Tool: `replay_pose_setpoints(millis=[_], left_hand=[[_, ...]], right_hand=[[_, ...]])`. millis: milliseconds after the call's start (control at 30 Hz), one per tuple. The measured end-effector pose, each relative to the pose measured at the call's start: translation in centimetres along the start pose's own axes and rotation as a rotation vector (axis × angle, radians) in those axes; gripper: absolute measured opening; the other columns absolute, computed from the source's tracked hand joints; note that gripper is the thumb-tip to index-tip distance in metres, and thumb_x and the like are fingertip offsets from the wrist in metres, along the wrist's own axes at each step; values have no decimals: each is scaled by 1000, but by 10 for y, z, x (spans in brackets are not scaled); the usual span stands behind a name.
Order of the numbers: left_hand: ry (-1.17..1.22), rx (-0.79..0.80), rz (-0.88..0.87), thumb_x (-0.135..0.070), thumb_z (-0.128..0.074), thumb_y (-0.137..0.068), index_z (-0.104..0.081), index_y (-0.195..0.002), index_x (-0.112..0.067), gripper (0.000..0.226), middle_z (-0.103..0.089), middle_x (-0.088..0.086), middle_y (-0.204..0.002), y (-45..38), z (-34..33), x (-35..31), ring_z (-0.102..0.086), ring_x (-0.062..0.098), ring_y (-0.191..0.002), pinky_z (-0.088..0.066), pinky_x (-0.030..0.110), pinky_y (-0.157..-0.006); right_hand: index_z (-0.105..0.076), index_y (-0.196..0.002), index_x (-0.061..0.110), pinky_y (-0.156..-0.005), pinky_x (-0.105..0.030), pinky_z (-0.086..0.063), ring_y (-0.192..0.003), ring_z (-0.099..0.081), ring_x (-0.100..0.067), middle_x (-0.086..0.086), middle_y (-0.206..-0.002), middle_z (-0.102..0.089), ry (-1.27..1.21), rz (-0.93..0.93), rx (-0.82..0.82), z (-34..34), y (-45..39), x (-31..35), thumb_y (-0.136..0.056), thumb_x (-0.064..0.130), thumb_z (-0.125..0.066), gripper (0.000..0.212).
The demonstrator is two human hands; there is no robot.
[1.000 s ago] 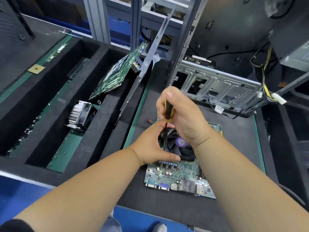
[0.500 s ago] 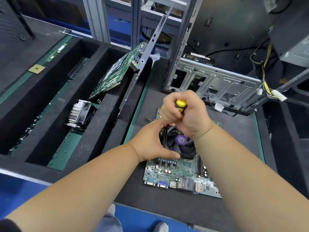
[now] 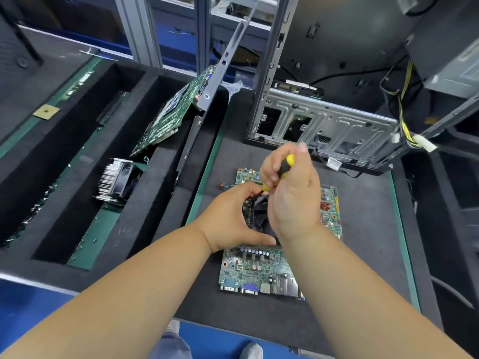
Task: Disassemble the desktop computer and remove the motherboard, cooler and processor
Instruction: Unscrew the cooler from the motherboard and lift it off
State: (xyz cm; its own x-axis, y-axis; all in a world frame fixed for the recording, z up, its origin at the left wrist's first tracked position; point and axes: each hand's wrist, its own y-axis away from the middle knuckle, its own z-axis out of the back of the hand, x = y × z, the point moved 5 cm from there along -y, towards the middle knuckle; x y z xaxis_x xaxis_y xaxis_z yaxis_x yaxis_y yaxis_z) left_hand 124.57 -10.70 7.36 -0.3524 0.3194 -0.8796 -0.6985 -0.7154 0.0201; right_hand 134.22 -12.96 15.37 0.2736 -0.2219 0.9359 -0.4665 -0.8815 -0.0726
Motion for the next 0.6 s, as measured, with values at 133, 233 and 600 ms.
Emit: replay_pose_setpoints(millis=[133,233,600], left_hand=[[16,2,-5,-46,-92,-51,-47,-126,-35,88,-56,-21,-122,1,1,-1,-49,-11,-113,-34,3,-95],[44,28,9,-45,-92,-54,-49,-122,-34,82,-55,-24,-120,-1,-1,2,-49,-10,-115,-36,8,-100],[48,-1,-17,-59,-88,-49,-31,-135,-49,104,-35,-28,-137,17,-9,11,-32,-6,-133,-30,17,-106]], right_hand=[[-38,-45,14,-46,-22,-19,-41,-22,-12,2,-42,-27,-89,-234,295,-17,-17,-2,-91,28,-32,48],[-42,-44,19,-45,-21,-24,-41,-26,-12,6,-42,-32,170,-210,684,-41,-9,-6,-87,37,-40,47],[-54,-81,23,-60,-16,-37,-64,-45,-3,16,-75,-50,785,83,548,-1,-14,50,-71,44,-75,31]])
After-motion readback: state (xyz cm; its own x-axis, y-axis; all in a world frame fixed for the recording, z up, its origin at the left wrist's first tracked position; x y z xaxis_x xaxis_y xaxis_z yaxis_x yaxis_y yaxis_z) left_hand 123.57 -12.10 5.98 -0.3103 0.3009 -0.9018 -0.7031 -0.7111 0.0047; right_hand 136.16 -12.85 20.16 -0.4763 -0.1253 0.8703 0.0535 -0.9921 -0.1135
